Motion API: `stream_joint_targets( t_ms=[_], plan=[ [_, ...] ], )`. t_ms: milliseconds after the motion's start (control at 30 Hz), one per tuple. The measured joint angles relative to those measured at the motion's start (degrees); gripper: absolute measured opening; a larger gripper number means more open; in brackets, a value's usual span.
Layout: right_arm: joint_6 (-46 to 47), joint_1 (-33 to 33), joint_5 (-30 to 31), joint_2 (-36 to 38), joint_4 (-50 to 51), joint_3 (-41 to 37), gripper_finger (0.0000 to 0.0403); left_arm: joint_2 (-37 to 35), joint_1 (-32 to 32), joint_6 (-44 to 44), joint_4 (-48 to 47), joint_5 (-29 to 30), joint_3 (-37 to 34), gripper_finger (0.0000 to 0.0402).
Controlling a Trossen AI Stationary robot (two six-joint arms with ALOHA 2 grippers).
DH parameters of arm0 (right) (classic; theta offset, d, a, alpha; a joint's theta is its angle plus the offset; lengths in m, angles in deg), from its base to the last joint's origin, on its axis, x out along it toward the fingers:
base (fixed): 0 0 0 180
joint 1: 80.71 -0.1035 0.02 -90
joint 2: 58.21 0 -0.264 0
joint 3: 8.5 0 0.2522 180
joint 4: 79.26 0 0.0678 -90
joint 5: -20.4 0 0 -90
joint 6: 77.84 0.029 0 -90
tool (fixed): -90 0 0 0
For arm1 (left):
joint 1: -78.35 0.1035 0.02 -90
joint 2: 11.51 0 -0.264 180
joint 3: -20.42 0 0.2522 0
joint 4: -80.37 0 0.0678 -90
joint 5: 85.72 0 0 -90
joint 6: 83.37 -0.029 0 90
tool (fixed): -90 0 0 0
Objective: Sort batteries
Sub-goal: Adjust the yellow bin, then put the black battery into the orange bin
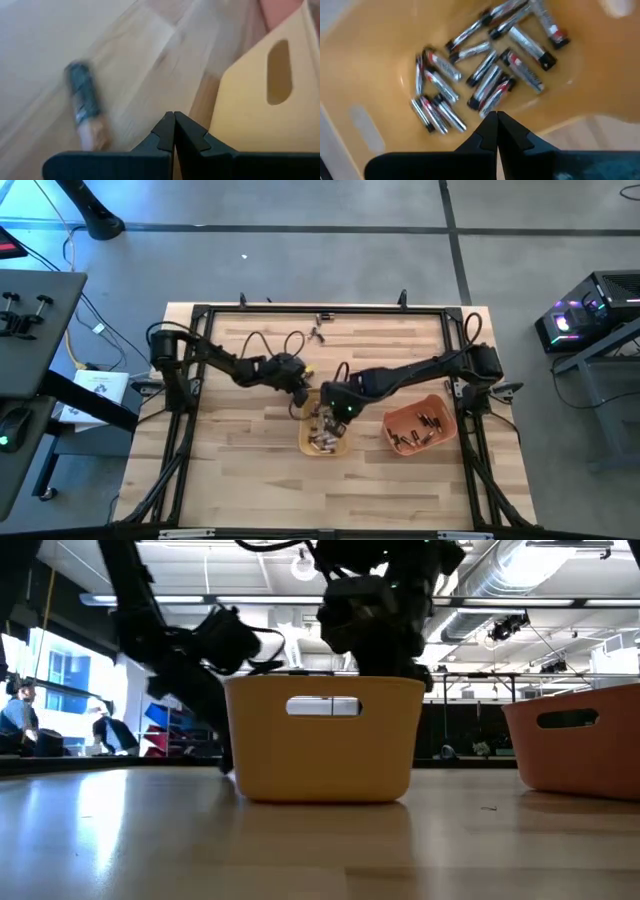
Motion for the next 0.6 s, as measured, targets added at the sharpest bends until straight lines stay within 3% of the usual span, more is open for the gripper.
stream_joint_targets(
  t_ms=[133,233,333,400,600],
  plan=[
    [0.6,-2.6,0.9,0.0,1.8,0.0,0.0000,-1.2,1.0,-0.6,-4.2,-2.7,3.5,0.0000],
    [0.6,-3.6,2.7,1.2,2.6,0.0,0.0000,-6.6,2.1,-4.1,-14.0,-6.3,4.1,0.0000],
    [0.5,-3.4,4.8,3.4,3.3,0.0,0.0000,-12.1,3.2,-9.5,-26.2,0.2,3.9,0.0000],
    [0.5,-2.6,5.9,4.7,3.3,0.0,0.0000,-13.9,4.6,-13.5,-27.8,2.5,4.0,0.0000],
    [0.6,0.9,6.2,8.7,3.3,0.1,0.0000,-7.6,6.8,-13.8,-28.9,2.4,5.1,0.0000]
  ],
)
